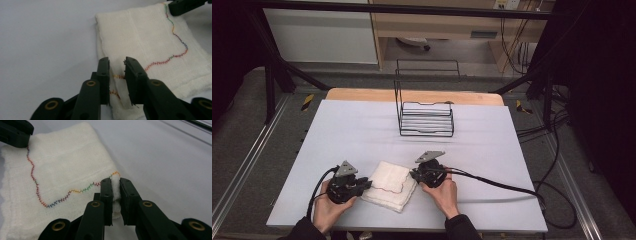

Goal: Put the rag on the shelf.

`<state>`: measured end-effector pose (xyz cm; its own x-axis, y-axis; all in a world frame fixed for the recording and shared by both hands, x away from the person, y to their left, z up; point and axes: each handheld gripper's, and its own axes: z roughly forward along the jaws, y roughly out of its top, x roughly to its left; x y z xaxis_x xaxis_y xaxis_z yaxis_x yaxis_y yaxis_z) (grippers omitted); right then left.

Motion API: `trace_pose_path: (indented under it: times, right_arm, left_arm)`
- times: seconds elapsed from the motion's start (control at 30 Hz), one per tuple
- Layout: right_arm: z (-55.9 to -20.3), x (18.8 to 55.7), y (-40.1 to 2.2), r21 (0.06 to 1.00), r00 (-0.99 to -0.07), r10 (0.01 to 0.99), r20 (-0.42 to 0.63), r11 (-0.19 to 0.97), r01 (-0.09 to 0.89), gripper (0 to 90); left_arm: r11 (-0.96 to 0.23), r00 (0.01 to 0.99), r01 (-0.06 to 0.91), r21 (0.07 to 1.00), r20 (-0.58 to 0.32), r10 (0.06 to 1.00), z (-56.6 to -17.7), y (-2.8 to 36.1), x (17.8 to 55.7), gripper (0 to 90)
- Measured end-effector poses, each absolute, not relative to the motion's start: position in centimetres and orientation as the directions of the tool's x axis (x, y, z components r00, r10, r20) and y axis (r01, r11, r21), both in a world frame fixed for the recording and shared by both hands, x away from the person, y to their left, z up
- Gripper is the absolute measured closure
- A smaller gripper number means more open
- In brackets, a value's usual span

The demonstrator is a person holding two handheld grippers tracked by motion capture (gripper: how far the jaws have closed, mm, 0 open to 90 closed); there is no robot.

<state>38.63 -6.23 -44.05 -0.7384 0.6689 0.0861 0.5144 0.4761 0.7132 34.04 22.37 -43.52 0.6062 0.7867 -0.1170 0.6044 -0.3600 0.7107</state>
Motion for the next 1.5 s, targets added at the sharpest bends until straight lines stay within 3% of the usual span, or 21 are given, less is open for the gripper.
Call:
trace_pose_path:
  times: [0.13, 0.27, 0.4, 0.53, 0.73, 0.93, 1.27, 1.37, 1.5]
  right_arm:
    - [-44.3, 38.7, -6.7, 0.733, -0.735, 0.669, 0.112, 0.444, 0.516, 77.0]
    - [-43.3, 38.6, -7.6, 0.763, -0.738, 0.662, 0.132, 0.407, 0.502, 63.8]
    - [-42.4, 38.4, -8.9, 0.783, -0.731, 0.665, 0.150, 0.372, 0.499, 46.5]
    - [-42.3, 38.0, -10.5, 0.782, -0.720, 0.676, 0.158, 0.360, 0.509, 33.2]
    - [-43.1, 37.0, -13.3, 0.779, -0.699, 0.694, 0.172, 0.339, 0.528, 17.4]
    - [-44.4, 36.3, -15.0, 0.762, -0.681, 0.709, 0.180, 0.337, 0.552, 9.8]
    - [-44.5, 36.1, -15.2, 0.768, -0.673, 0.712, 0.202, 0.311, 0.559, 7.8]
    - [-44.5, 36.1, -15.1, 0.768, -0.674, 0.708, 0.208, 0.308, 0.561, 7.3]
    - [-44.5, 36.1, -15.1, 0.770, -0.670, 0.709, 0.219, 0.296, 0.565, 6.3]
  left_arm:
    - [-0.368, 0.612, 0.585, 0.722, -0.096, 0.785, -42.9, 22.3, 34.8, 57.2]
    - [-0.397, 0.616, 0.575, 0.715, -0.059, 0.786, -42.3, 21.8, 36.5, 42.6]
    - [-0.381, 0.618, 0.581, 0.719, -0.085, 0.782, -41.6, 21.3, 38.2, 33.4]
    - [-0.392, 0.620, 0.582, 0.712, -0.077, 0.781, -41.5, 20.4, 39.9, 29.7]
    - [-0.399, 0.610, 0.609, 0.686, -0.083, 0.788, -42.4, 19.4, 41.4, 38.8]
    - [-0.418, 0.621, 0.609, 0.675, -0.077, 0.780, -43.1, 19.0, 41.8, 51.4]
    - [-0.419, 0.635, 0.622, 0.662, -0.112, 0.765, -44.0, 18.7, 41.9, 60.6]
    - [-0.416, 0.641, 0.631, 0.655, -0.137, 0.755, -44.1, 18.7, 42.0, 69.0]
    - [-0.414, 0.640, 0.633, 0.654, -0.141, 0.755, -44.1, 18.6, 41.9, 73.0]
